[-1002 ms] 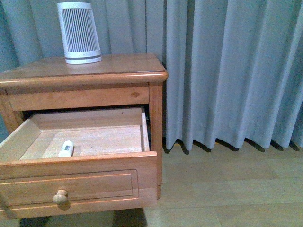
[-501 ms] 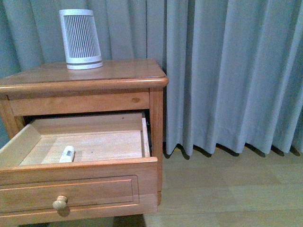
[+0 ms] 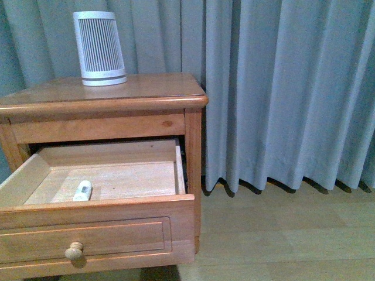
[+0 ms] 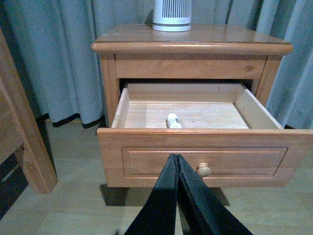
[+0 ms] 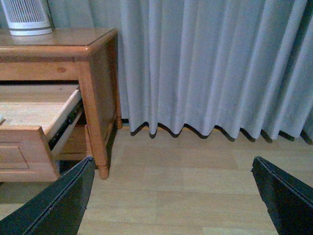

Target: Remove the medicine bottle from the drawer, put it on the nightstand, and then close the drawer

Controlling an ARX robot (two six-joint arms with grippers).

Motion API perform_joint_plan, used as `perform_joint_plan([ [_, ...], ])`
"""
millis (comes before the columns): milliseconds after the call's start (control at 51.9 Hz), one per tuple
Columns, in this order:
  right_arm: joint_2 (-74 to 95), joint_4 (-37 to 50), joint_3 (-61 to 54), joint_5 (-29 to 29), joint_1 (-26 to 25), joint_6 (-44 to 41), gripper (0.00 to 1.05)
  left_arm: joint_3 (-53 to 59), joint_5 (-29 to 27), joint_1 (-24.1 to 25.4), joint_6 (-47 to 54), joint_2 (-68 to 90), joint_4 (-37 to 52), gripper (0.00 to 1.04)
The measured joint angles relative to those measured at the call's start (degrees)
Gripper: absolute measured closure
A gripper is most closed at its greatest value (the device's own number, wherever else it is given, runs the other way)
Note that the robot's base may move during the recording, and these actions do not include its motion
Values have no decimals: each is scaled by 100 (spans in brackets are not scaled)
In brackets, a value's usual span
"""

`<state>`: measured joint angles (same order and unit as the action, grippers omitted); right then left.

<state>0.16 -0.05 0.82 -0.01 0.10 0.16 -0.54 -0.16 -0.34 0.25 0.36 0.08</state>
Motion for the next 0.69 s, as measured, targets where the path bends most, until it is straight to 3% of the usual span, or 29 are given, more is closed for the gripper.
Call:
perform_joint_plan([
  [154, 0, 0, 0, -2, 0, -2, 7, 0, 2, 0, -13, 0, 0, 100],
  [636, 0, 0, 0, 17, 0, -2, 7, 0, 22, 4, -9, -9, -4, 7],
  [694, 2, -4, 0, 17, 0, 0, 7, 0, 17, 4, -11, -9, -11, 8],
])
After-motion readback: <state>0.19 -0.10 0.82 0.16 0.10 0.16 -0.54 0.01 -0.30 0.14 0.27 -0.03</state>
